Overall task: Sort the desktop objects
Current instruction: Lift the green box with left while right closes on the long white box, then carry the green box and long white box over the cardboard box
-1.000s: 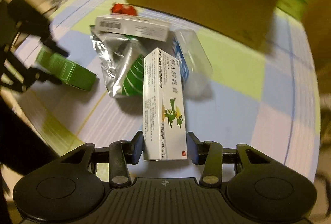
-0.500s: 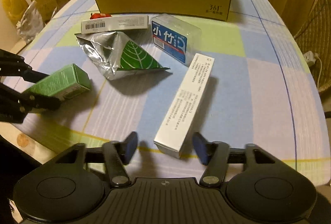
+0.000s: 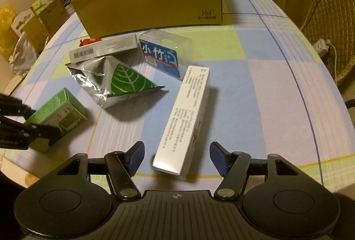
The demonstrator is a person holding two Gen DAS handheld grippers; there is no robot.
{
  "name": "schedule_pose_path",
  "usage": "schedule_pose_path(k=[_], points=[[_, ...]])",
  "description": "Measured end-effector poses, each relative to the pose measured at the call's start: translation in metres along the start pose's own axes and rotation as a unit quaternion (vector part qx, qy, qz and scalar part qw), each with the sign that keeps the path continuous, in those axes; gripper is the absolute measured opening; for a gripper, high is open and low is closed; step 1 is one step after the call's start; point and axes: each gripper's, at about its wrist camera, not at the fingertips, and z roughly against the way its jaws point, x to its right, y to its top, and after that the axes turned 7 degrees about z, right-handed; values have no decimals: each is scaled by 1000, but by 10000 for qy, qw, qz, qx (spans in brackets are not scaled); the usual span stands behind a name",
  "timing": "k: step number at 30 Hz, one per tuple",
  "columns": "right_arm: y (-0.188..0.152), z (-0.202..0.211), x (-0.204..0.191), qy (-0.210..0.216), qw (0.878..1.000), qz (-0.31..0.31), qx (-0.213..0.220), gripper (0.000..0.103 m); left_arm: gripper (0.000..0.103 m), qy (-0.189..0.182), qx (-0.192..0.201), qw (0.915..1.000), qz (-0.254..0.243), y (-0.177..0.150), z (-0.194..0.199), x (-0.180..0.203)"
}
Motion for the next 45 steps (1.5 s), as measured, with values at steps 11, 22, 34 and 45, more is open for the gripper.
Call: schedule_pose_path(k=[11,22,34,45], points=[[3,-6,5,-100,9998,-165,37,62,28,43,174,9978,644,0,1,12],[12,-22,-5,-451,9988,-52,202,48,29,214,297,9968,704,2,-8,23],[7,-20,-8,-616,9972,120,412,23,26,231,263,9978,562,-1,-13,27],[4,9,-10,-539,9958,-33,741,23,25,229,463,9975,478,3,8,30]])
